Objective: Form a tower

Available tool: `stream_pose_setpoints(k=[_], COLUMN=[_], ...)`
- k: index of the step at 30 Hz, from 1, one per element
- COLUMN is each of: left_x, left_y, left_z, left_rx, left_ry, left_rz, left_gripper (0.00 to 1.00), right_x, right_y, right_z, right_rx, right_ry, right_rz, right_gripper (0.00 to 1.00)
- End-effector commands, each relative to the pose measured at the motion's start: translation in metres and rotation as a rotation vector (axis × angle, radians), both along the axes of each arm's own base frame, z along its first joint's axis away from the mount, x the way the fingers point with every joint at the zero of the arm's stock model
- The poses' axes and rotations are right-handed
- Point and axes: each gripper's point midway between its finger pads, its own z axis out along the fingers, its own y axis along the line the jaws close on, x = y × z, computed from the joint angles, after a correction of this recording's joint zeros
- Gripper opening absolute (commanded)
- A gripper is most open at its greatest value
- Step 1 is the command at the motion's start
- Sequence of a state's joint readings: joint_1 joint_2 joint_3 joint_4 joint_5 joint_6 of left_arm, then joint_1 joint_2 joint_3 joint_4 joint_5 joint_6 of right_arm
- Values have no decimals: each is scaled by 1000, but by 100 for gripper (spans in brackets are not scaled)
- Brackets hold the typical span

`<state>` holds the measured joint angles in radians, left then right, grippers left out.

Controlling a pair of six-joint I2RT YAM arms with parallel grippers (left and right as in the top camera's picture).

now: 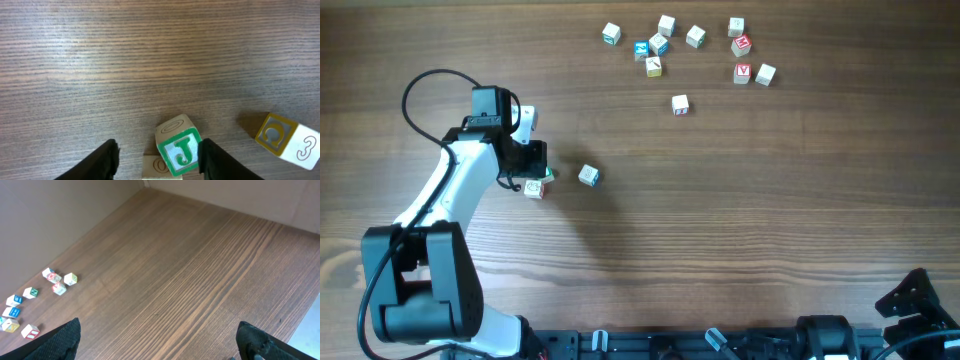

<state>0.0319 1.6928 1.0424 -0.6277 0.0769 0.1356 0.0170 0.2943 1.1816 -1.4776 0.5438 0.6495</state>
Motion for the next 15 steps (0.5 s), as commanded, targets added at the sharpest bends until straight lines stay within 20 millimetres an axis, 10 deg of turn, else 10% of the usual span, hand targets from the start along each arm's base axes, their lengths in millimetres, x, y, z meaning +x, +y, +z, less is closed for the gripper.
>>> stream_pose_setpoints(k=[1,5,15], left_x=[-4,-9,15], left_y=[-2,-2,-2], left_z=[-15,-39,-23], left_rx=[-16,-29,-42], left_ry=[46,111,41], left_rz=[18,64,97], left_gripper=[49,44,45], right_x=[-3,-3,-3], right_y=[-3,-3,-3], right_z=[2,2,2], right_rx=[-5,-5,-5], right_ry=[-15,-15,-15], right_rz=[-20,-20,-20], right_gripper=[100,100,100])
